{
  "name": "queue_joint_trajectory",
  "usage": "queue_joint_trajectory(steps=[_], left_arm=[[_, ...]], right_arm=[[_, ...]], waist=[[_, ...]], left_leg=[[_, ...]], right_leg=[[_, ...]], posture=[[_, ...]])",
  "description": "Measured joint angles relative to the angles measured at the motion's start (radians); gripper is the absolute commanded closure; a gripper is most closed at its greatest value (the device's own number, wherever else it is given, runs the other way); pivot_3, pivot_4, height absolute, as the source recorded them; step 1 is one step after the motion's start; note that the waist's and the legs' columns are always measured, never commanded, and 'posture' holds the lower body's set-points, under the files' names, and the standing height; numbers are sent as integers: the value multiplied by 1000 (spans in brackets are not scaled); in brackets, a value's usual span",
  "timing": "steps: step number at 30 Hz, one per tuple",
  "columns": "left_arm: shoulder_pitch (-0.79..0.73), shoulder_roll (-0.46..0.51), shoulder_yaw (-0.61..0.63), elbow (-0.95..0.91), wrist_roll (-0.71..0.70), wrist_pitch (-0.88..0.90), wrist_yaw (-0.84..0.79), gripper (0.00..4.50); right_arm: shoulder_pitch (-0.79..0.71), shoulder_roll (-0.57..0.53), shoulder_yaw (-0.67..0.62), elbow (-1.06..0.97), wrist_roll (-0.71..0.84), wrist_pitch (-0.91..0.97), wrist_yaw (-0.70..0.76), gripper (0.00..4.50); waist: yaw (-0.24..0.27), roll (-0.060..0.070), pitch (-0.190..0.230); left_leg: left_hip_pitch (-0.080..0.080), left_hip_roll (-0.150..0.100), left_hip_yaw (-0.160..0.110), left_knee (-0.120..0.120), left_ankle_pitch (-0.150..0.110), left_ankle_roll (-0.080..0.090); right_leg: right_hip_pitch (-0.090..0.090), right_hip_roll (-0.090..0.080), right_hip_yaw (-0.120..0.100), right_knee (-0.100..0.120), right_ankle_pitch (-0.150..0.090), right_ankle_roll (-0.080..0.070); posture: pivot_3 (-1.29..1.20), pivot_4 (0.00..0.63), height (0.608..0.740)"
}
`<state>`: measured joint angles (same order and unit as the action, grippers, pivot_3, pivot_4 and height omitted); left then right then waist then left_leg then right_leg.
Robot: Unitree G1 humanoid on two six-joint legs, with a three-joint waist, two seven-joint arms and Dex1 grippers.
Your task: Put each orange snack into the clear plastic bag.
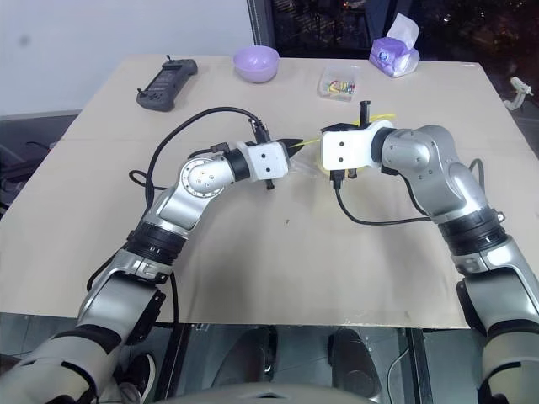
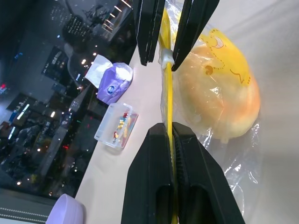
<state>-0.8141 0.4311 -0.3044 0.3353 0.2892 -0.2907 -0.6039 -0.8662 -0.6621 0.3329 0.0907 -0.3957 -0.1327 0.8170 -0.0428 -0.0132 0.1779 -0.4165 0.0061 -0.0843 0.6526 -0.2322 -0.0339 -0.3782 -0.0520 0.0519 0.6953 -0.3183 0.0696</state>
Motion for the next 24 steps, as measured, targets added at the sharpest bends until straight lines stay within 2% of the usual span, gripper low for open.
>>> queue_joint_trajectory(steps=[2, 17, 24], left_arm=[[0, 0, 0, 0, 0, 0, -1, 4500], [0, 0, 0, 0, 5, -2, 7, 4500], [-39, 15, 0, 27, 56, 3, 102, 4500]], right_arm=[[0, 0, 0, -4, 0, 0, 1, 4454], [9, -6, 0, -2, -6, 3, -13, 4454], [7, -88, -17, 50, -11, -3, -63, 4454]], waist=[[0, 0, 0], [0, 0, 0], [2, 0, 0]], left_leg=[[0, 0, 0, 0, 0, 0], [0, 0, 0, 0, 0, 0], [0, 0, 0, 0, 0, 0]], right_leg=[[0, 0, 0, 0, 0, 0], [0, 0, 0, 0, 0, 0], [0, 0, 0, 0, 0, 0]], posture=[[0, 150, 740], [0, 150, 740], [0, 150, 740]])
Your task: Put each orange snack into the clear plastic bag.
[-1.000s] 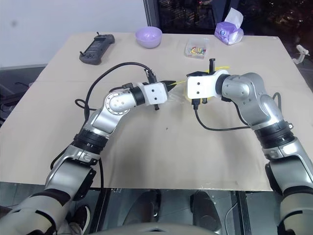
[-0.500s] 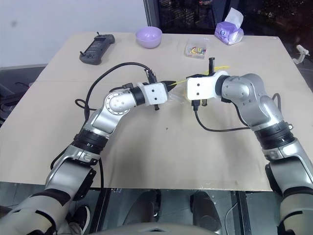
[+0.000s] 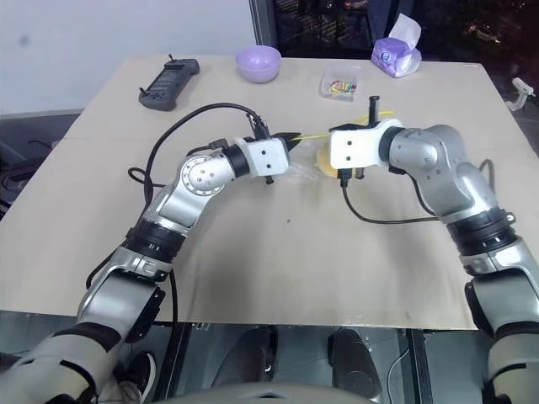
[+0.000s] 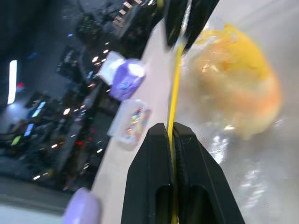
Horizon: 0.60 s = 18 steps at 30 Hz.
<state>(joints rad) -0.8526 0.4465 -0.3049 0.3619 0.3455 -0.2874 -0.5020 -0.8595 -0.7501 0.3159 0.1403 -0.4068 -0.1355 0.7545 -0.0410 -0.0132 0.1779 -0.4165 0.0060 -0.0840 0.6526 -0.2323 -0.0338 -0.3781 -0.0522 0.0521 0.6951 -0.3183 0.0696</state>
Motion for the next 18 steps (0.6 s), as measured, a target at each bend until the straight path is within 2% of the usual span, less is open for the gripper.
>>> queue_joint_trajectory(steps=[8, 18], left_arm=[[-10, 0, 0, 23, 8, 0, 36, 4500], [-10, 0, 0, 24, 8, 0, 49, 4500]], right_arm=[[-1, -64, -17, 37, -3, 3, -27, 4454], [-1, -81, -19, 36, -3, 19, -29, 4454]], waist=[[-1, 0, 0], [-1, 0, 0]], left_leg=[[0, 0, 0, 0, 0, 0], [0, 0, 0, 0, 0, 0]], right_leg=[[0, 0, 0, 0, 0, 0], [0, 0, 0, 0, 0, 0]], posture=[[0, 150, 740], [0, 150, 740]])
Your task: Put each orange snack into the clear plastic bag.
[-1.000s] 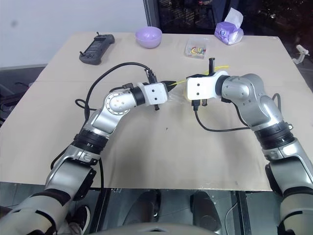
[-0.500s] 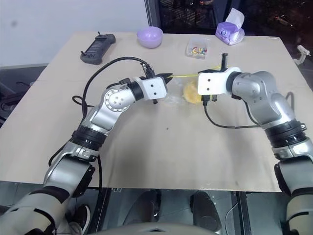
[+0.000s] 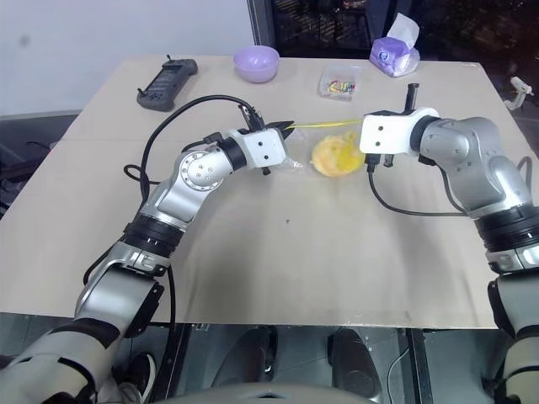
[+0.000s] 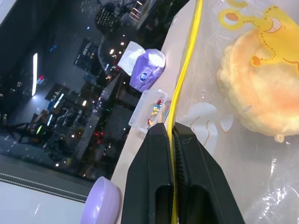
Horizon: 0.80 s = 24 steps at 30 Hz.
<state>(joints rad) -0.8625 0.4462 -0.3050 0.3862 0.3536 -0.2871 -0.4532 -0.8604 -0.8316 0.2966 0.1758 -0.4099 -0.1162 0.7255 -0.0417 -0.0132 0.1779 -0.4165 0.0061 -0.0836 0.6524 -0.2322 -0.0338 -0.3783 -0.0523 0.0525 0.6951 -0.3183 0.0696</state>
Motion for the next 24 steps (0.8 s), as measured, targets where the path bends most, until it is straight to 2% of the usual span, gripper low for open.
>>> queue_joint_trajectory(steps=[4, 7, 11, 14, 16, 18, 20, 22, 23, 24], left_arm=[[-38, -16, 0, 65, 7, -5, 26, 4500], [-138, -40, -1, 171, 18, -30, 82, 4500], [-217, -55, 34, 236, -18, -38, 113, 4500], [-166, -68, 59, 216, -108, -26, 25, 4500], [-46, -59, 57, 129, -203, 31, -134, 4500], [131, -22, 32, -9, -313, 178, -328, 4500], [172, -10, 17, -41, -342, 241, -385, 3841], [342, 126, 16, -342, -442, 447, -519, 3343], [416, 169, 18, -392, -467, 529, -555, 2915], [457, 174, 30, -425, -495, 597, -556, 2538]], right_arm=[[-33, 2, -1, 38, -17, 15, -61, 4454], [-87, 21, -30, 82, -25, 32, -144, 4454], [-108, 20, -66, 67, -12, 53, -163, 4454], [-16, 5, -108, -30, 58, 113, -83, 4454], [130, -29, -120, -157, 146, 198, 39, 4454], [318, -46, -116, -293, 241, 315, 169, 4454], [357, -50, -111, -320, 265, 356, 205, 4500], [503, -112, -143, -454, 292, 434, 241, 3808], [560, -116, -147, -449, 292, 466, 246, 3658], [592, -113, -147, -440, 293, 490, 245, 3166]], waist=[[0, 0, 0], [0, 0, 0], [0, 0, 0], [0, 0, 0], [-1, 0, 0], [-5, 1, 1], [-5, 2, 4], [-5, 2, -1], [-4, 2, -1], [-1, 4, 1]], left_leg=[[0, 0, 0, 0, 0, 0], [0, 0, 0, 0, 0, 0], [-1, 0, 0, -2, 0, 0], [-1, 0, 0, -3, 0, 0], [-1, 0, 0, -3, 0, 0], [-3, 0, 0, -3, 0, 0], [-3, 0, 0, 1, 0, 0], [5, 2, -1, -2, -2, 4], [8, 2, -1, -3, -3, 5], [6, 1, -1, -1, -3, 5]], right_leg=[[0, 0, 0, 0, 0, 0], [0, 0, 0, 0, 0, 0], [0, 0, 0, -2, 0, 0], [0, -1, 0, -2, 0, 0], [0, -1, 0, -2, 0, 0], [-2, -1, 0, -1, 0, 0], [-3, 0, 0, 1, 0, 0], [5, 2, 0, -1, -1, -1], [8, 2, 0, -1, -1, -1], [6, 2, 0, 1, -1, -1]], posture=[[0, 150, 740], [0, 150, 740], [0, 150, 740], [0, 150, 740], [0, 150, 740], [0, 150, 740], [0, 150, 740], [0, 150, 740], [0, 150, 740], [0, 150, 740]])
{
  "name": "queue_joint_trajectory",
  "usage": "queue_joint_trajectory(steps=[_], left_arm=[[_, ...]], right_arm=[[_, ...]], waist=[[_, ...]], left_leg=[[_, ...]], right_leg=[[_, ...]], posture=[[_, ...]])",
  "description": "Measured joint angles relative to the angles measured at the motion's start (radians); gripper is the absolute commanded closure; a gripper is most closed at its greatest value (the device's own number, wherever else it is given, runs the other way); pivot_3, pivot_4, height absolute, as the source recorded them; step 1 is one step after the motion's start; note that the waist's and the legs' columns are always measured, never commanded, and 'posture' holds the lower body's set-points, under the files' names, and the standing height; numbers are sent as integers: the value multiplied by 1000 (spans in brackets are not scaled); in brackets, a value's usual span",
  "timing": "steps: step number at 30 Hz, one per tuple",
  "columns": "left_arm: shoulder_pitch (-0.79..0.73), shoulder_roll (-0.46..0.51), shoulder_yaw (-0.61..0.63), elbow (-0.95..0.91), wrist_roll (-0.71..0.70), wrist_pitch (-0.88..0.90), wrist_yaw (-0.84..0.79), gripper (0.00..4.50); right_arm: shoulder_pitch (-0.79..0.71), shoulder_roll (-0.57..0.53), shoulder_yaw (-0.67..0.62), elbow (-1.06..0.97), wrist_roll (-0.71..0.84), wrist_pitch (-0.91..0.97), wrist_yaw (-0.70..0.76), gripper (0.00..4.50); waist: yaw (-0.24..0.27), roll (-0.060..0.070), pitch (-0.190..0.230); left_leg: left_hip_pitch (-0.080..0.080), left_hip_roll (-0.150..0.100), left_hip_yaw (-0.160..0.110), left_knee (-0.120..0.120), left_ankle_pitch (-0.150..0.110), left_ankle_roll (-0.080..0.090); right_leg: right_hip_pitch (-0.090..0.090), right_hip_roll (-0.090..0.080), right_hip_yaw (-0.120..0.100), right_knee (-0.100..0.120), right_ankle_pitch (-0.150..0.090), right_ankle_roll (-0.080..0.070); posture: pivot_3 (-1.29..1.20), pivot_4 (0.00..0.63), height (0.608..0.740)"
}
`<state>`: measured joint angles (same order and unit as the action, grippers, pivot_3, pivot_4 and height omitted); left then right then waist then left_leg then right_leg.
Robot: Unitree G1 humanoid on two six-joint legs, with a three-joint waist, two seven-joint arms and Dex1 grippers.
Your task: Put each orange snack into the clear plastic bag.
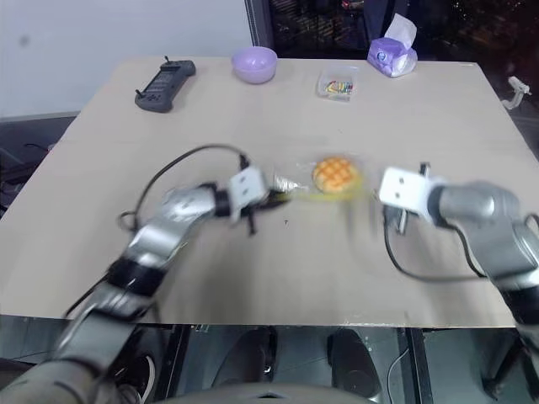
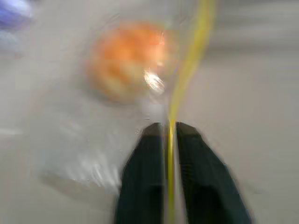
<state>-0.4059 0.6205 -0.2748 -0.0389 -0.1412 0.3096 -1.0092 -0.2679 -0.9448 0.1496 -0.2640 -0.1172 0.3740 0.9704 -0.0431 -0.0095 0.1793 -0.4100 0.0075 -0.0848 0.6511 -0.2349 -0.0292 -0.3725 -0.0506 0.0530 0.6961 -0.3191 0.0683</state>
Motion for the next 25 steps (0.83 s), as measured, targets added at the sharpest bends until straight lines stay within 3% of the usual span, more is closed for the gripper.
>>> queue_joint_trajectory(steps=[2, 7, 13, 18, 22, 25], left_arm=[[3, -6, -9, -69, -14, 81, 2, 1736], [51, 22, 48, -141, -79, 188, 3, 1736], [97, 60, 194, -141, -215, 258, -32, 1736], [72, 83, 360, -86, -341, 345, -36, 1736], [116, 165, 465, -104, -435, 401, -85, 1736], [152, 207, 517, -125, -483, 421, -103, 1736]], right_arm=[[2, 9, 0, -8, 5, 21, -5, 2346], [30, -57, -90, -77, 96, 77, 66, 2346], [115, -66, -303, -66, 299, 102, 158, 2346], [176, -60, -510, 83, 453, 88, 233, 2346], [198, -61, -664, 281, 521, 37, 285, 2346], [213, -61, -705, 364, 568, 10, 342, 2346]], waist=[[8, 1, 0], [6, 0, 0], [7, -1, 1], [10, -1, 1], [6, -2, 2], [0, -1, 1]], left_leg=[[-1, -1, -2, 4, 0, 0], [7, 0, -2, 1, 0, 0], [6, 0, -2, 0, 0, 0], [9, 0, -1, 0, 0, 1], [10, 0, 0, -2, 0, 1], [12, 1, 2, -3, 0, 1]], right_leg=[[1, 0, -1, 2, 1, 1], [8, 0, -2, -1, 1, 1], [8, 0, -2, -2, 0, 1], [11, -1, -2, -3, 0, 1], [11, -1, -1, -3, 0, 1], [11, 0, 1, -2, 0, 1]], posture=[[0, 150, 740], [0, 150, 740], [0, 150, 740], [0, 150, 740], [0, 150, 740], [0, 150, 740]])
